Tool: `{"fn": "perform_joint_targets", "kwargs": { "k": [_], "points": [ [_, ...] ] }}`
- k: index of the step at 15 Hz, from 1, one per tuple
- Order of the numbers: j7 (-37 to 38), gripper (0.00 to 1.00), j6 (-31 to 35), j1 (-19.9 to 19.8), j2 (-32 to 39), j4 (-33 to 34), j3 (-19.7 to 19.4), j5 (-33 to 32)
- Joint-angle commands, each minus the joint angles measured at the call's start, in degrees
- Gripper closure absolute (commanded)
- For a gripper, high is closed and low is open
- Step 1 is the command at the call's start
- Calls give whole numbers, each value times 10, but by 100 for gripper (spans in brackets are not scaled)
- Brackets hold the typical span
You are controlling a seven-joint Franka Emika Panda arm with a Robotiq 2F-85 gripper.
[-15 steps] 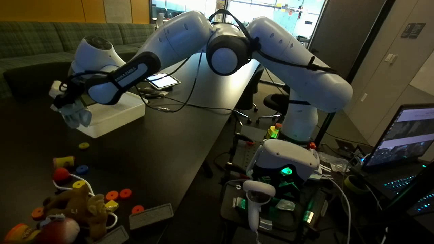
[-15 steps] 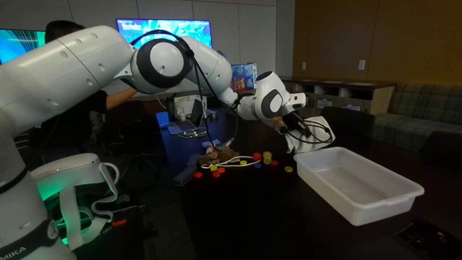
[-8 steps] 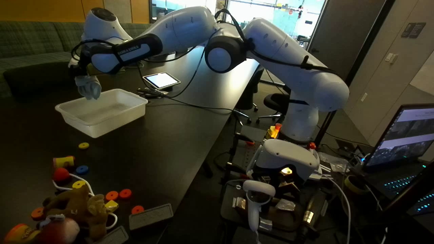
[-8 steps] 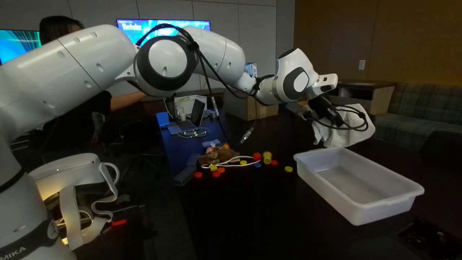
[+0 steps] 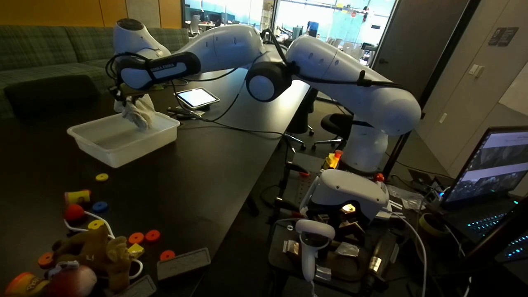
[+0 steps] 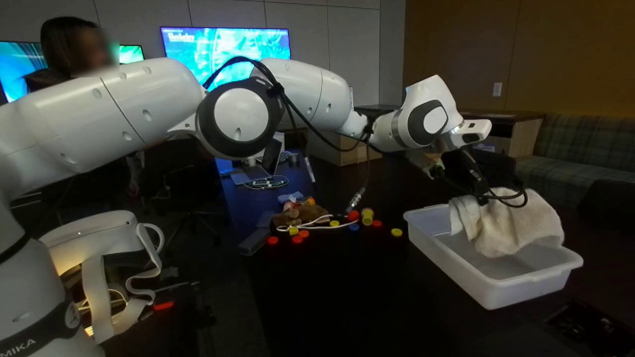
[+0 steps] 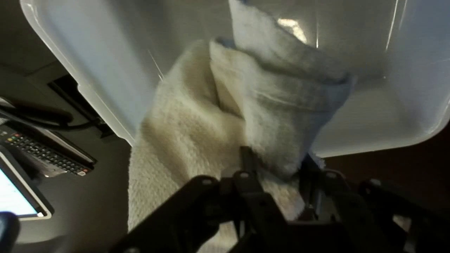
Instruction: Use the towel to push all the objects on the table to the left
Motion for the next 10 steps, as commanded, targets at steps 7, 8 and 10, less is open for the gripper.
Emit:
{"fn": "perform_joint_targets", "kwargs": {
  "k": [7, 8, 10],
  "points": [
    [-110, 0, -141, -22, -117, -39, 89, 67],
    [-121, 0, -165, -25, -134, -49, 100, 78],
    [-143, 0, -205, -31, -172, -80, 124, 104]
  ]
}}
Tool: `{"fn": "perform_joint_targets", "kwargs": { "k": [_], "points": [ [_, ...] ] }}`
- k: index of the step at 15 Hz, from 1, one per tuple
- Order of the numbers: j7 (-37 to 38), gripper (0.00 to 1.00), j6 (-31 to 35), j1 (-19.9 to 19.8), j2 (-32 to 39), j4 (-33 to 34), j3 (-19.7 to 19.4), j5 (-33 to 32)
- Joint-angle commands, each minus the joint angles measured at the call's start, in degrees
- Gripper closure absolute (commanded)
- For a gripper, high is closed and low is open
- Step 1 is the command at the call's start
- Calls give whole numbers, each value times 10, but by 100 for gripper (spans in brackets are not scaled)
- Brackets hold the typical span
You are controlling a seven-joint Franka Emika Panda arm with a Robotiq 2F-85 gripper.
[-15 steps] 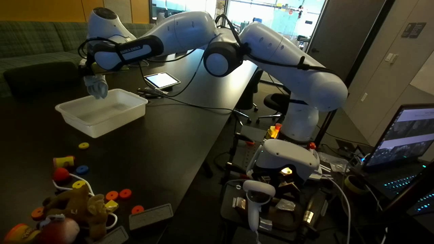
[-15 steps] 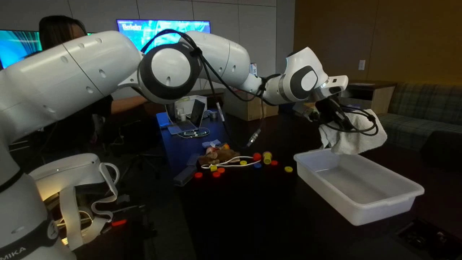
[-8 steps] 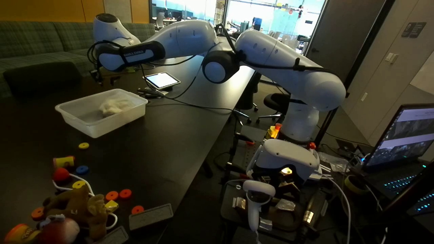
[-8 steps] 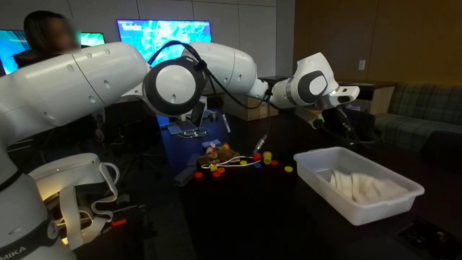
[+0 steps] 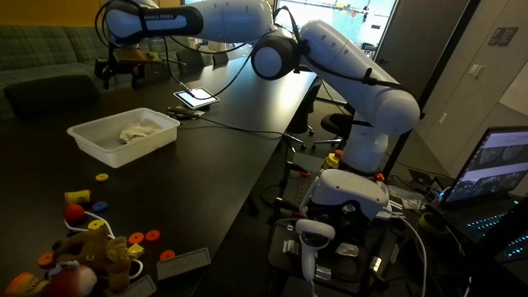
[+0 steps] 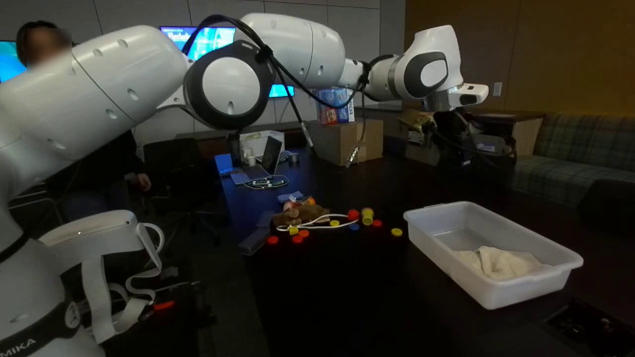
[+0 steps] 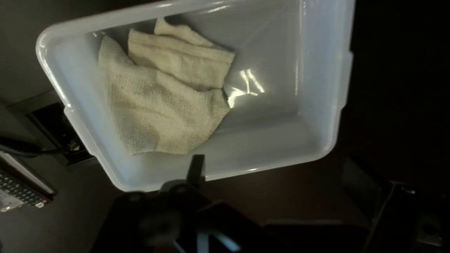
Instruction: Use the towel to push all the objects on the table to the left
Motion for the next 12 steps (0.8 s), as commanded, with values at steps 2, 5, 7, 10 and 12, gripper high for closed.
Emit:
{"fn": "perform_joint_targets", "kwargs": {
  "k": [2, 5, 7, 10, 12],
  "points": [
    [-61, 0, -87, -18, -120, -117, 60, 63],
    [-83, 0, -142, -27, -188, -191, 87, 102],
    [-98, 0, -166, -31, -232, -243, 97, 123],
    [-128, 0, -184, -38, -293, -319, 108, 155],
    [-105, 0, -187, -25, -245, -252, 97, 136]
  ]
}}
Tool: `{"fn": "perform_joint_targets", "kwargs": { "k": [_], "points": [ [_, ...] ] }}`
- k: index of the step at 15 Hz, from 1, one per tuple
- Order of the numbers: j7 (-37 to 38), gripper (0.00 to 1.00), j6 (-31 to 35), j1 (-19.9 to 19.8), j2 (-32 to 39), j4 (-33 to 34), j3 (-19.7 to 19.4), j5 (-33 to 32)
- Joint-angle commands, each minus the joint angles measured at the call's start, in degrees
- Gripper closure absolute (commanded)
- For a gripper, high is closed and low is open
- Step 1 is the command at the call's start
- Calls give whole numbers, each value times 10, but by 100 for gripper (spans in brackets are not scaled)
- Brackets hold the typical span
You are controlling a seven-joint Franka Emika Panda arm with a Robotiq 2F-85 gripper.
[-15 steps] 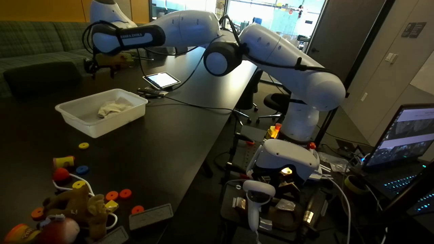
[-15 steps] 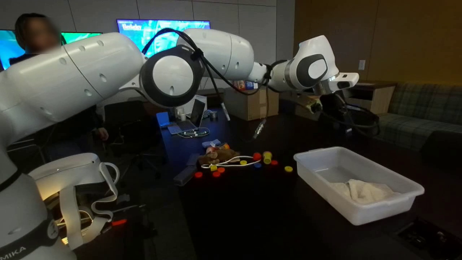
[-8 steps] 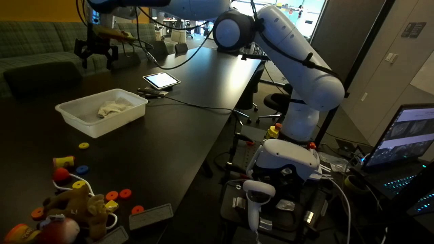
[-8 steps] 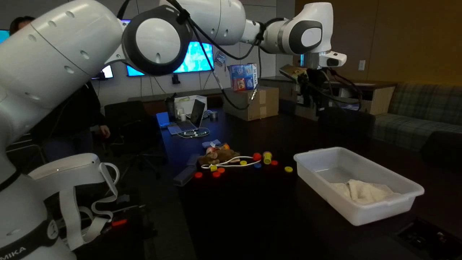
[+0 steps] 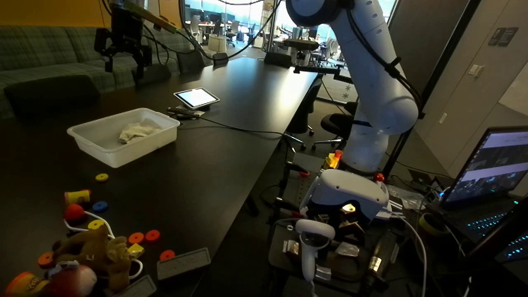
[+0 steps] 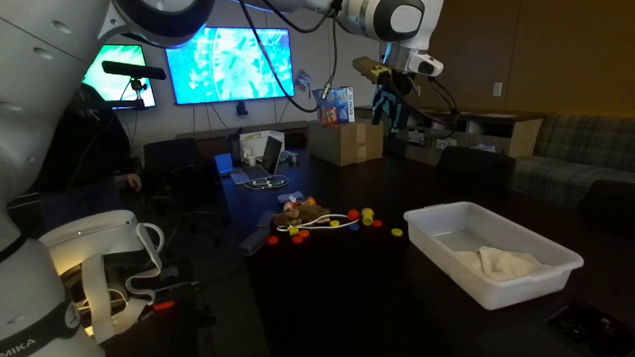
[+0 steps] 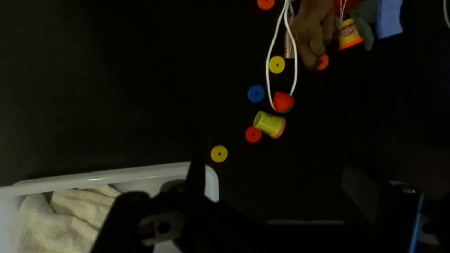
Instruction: Use the towel to push all the objects on the table to the left
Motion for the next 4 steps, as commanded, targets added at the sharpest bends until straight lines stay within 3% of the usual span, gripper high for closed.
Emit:
{"fn": "perform_joint_targets", "kwargs": {
  "k": [1, 4],
  "points": [
    [-2, 0, -3, -2, -12, -14, 3, 1],
    [-8, 0, -3, -3, -27, -38, 3, 2]
  ]
}}
